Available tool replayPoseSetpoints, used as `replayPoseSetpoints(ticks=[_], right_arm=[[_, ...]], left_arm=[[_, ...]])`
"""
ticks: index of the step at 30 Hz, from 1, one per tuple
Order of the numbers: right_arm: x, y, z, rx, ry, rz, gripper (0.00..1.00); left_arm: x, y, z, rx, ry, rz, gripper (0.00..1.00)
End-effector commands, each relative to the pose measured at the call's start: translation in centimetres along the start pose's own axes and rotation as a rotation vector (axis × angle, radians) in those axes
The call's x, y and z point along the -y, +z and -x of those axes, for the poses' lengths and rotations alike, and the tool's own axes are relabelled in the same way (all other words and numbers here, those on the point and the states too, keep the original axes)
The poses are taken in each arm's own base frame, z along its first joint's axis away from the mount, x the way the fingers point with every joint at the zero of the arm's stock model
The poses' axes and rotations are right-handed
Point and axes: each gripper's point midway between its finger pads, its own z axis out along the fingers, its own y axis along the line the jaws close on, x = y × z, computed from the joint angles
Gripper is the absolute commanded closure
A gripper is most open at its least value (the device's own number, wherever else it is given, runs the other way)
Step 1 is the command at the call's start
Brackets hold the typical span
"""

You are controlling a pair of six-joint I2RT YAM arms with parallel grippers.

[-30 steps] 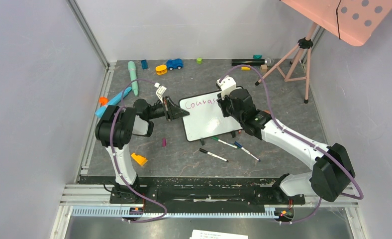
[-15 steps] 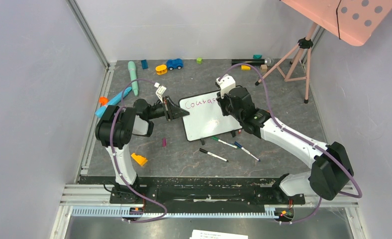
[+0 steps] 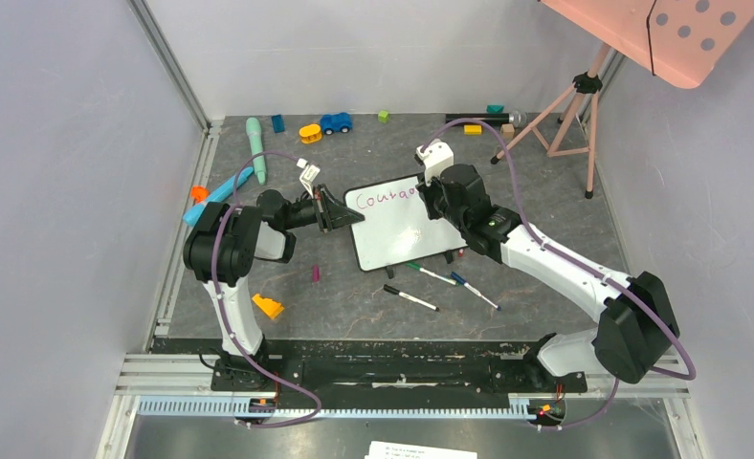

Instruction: Write a sentence on the whiteboard

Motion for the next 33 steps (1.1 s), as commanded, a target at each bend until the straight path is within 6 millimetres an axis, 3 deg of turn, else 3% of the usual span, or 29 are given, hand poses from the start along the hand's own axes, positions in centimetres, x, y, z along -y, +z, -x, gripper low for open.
replayPoseSetpoints(ticks=[1,12,19,33], right_arm=[[0.8,0.3,1.0,0.028,0.004,-0.030,1.00],[0.2,-0.3,-2.4,-0.035,0.001,0.006,1.00],[-0.4,-0.4,-3.5,-0.045,0.003,0.034,1.00],[-1.7,0.1,-1.4,0.003,0.030,0.100,1.00]], left_arm=[[1.0,0.4,0.8,-0.004,0.099,-0.058,0.98],[1.0,0.3,0.9,-0.003,0.097,-0.056,0.98],[0.9,0.4,0.8,-0.003,0.095,-0.056,0.98],[0.9,0.4,0.9,-0.004,0.095,-0.057,0.98]])
